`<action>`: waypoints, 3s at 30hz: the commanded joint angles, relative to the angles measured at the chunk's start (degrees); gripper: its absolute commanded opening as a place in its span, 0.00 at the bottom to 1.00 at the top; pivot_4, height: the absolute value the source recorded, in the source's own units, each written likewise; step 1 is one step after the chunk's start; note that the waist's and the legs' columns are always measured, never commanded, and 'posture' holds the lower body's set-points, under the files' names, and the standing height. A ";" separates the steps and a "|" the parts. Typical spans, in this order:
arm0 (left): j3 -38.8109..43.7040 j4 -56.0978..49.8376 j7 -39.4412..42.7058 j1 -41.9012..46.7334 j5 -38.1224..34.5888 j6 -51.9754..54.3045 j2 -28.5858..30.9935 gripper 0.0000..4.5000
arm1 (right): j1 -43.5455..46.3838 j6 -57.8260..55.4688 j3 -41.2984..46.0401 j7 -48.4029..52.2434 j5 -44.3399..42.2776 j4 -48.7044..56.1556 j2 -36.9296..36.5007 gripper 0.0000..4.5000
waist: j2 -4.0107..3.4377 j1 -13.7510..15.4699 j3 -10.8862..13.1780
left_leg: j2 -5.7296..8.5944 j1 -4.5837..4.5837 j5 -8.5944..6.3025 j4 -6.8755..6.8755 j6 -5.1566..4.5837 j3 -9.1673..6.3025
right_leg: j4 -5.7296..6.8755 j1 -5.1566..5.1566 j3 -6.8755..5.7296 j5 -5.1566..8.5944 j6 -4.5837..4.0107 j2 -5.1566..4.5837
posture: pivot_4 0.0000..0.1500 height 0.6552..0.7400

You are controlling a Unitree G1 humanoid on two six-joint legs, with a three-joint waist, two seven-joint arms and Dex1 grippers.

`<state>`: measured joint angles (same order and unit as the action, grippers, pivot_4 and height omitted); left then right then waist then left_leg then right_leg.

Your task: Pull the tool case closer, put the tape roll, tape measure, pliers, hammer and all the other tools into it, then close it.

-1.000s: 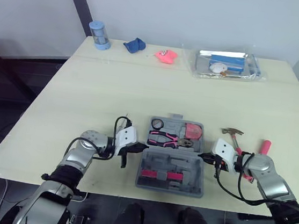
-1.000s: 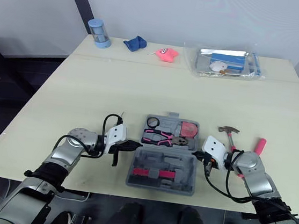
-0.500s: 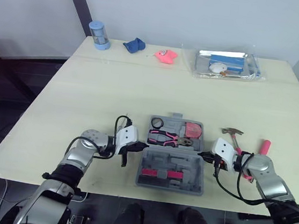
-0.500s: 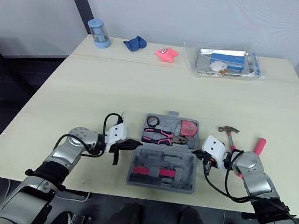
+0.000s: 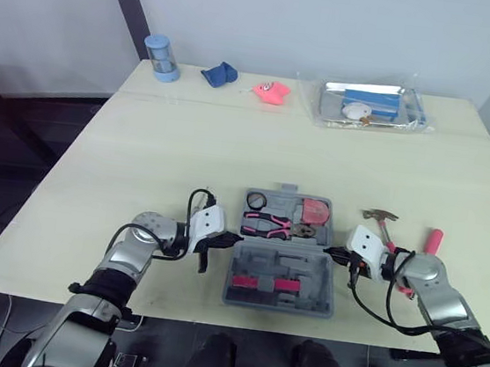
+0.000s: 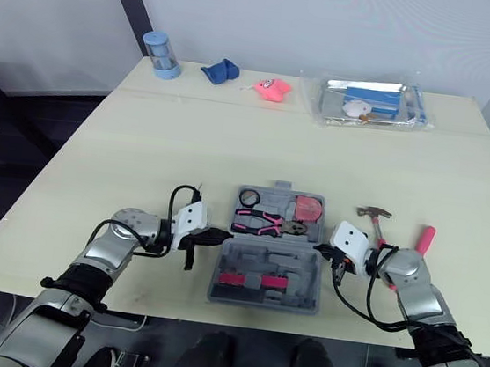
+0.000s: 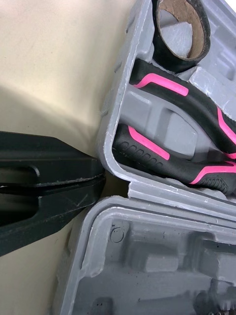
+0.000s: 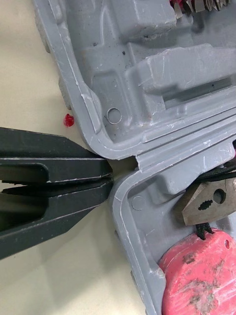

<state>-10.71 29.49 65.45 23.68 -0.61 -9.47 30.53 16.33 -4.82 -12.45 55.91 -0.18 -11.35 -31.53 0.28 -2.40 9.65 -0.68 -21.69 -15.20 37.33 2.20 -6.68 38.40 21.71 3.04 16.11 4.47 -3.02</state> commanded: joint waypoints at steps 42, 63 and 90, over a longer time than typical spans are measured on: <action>0.42 -2.58 -0.50 -2.44 -0.58 1.34 1.31 0.00 | -1.47 1.04 2.13 -0.75 -0.95 2.96 -0.98 0.02 | -0.01 -0.02 0.00 | 0.00 0.01 0.00 0.00 0.00 0.00 | 0.03 0.00 0.01 0.00 0.00 0.00 | 1.00 1.00; 23.94 -24.79 -4.59 -19.09 -24.04 13.96 6.51 0.00 | -23.94 -0.87 29.31 -4.36 -21.32 19.89 -3.38 0.02 | -0.02 0.17 0.04 | -0.02 -0.09 -0.01 -0.15 -0.01 -0.03 | -0.19 0.02 -0.02 0.01 -0.01 -0.07 | 1.00 1.00; 43.63 -29.03 -13.97 -42.78 -29.63 16.08 3.83 1.00 | -47.19 9.23 55.00 3.13 -33.12 4.59 -0.77 0.98 | -0.03 0.08 0.02 | -0.08 0.03 -0.02 -0.24 0.00 0.26 | -0.40 -0.07 0.18 0.03 -0.02 -0.08 | 1.00 1.00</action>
<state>32.99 3.07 53.00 -19.53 -29.43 6.18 34.60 -31.02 2.85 41.97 57.91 -32.22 -9.57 -31.07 0.25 -2.31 9.67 -0.76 -21.66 -15.23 37.09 2.20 -6.42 38.01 21.64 3.23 16.14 4.47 -3.09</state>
